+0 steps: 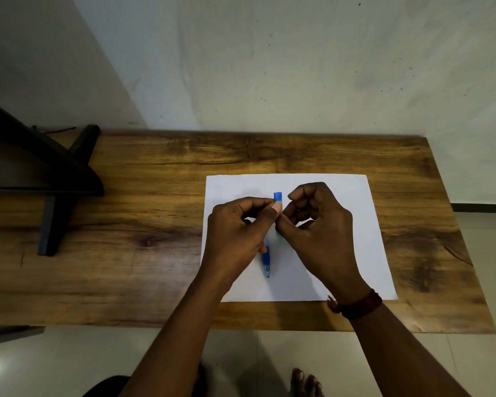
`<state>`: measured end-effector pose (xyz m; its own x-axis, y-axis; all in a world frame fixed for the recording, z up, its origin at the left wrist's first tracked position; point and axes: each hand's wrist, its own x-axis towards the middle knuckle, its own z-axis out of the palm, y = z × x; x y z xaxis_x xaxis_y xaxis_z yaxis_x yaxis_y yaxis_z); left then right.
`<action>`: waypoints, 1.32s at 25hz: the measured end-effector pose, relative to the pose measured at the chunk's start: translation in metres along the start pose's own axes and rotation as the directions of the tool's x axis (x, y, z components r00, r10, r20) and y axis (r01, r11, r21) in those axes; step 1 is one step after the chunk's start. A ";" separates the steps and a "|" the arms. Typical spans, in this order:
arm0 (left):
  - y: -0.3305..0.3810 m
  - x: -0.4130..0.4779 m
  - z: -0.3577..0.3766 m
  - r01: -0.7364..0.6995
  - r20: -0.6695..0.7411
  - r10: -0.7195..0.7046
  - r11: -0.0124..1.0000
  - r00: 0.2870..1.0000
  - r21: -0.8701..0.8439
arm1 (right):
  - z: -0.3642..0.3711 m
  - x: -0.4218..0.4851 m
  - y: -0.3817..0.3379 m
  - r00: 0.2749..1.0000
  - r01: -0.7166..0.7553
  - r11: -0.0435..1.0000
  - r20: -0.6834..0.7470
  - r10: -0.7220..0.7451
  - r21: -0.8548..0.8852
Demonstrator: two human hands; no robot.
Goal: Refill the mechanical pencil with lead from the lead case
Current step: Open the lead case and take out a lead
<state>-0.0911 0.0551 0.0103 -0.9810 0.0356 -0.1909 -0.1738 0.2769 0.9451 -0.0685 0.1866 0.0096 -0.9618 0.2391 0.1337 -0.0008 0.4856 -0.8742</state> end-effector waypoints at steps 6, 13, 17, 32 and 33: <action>0.002 0.002 -0.007 0.015 0.031 -0.015 1.000 0.999 -0.006 | -0.001 0.004 -0.003 0.985 -0.156 0.952 0.118 0.128 0.264; -0.002 -0.001 -0.008 -0.221 0.146 0.185 0.933 0.972 0.283 | -0.003 0.006 0.002 0.966 -0.221 0.955 0.183 0.185 0.200; -0.004 -0.001 -0.009 -0.355 0.208 0.293 0.844 0.933 0.402 | -0.009 0.008 0.008 0.950 -0.312 0.900 0.130 0.285 0.304; -0.005 0.004 -0.004 -0.173 0.134 0.151 0.970 0.979 0.172 | -0.054 0.008 0.042 0.990 -0.114 0.917 -0.125 0.072 -0.382; -0.005 0.004 -0.004 -0.183 0.143 0.159 0.966 0.977 0.182 | -0.049 0.008 0.035 0.987 -0.134 0.957 -0.122 0.105 -0.258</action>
<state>-0.0941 0.0499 0.0056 -0.9736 0.2156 -0.0744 0.0277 0.4353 0.8999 -0.0623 0.2470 0.0028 -0.9160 0.3893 0.0965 0.1988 0.6496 -0.7338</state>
